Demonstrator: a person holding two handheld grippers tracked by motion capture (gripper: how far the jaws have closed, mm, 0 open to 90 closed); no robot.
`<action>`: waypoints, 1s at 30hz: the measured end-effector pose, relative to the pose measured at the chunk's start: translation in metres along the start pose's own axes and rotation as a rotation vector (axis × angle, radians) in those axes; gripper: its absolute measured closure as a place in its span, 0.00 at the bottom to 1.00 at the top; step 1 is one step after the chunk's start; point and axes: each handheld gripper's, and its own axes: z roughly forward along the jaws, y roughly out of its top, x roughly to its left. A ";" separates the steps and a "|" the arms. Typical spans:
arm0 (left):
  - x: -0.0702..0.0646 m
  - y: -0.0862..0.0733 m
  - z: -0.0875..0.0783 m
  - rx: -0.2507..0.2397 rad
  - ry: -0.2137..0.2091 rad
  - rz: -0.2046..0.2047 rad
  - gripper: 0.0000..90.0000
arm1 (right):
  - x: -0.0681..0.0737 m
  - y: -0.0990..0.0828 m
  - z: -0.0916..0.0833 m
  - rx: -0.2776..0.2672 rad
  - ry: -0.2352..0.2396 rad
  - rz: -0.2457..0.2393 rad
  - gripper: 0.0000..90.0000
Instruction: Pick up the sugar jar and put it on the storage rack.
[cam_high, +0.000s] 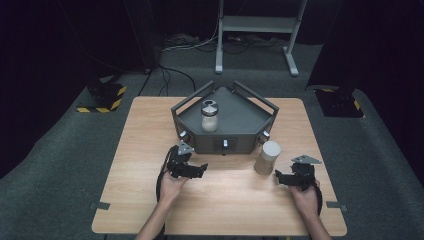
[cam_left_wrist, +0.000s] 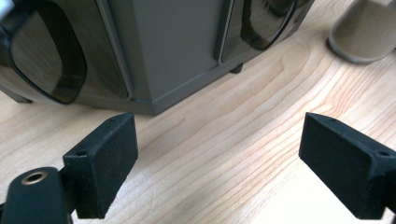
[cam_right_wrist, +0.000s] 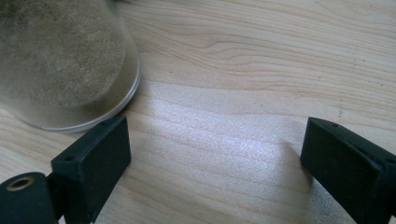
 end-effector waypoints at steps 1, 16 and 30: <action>0.000 -0.002 0.001 0.003 0.002 0.002 0.13 | 0.000 0.000 0.000 0.001 0.000 0.003 0.09; -0.001 -0.026 0.014 0.025 0.042 0.011 0.13 | 0.000 0.000 0.000 0.000 0.000 0.000 0.09; -0.001 -0.040 0.022 0.017 0.078 0.003 0.13 | 0.000 0.000 0.000 0.001 0.000 0.001 0.09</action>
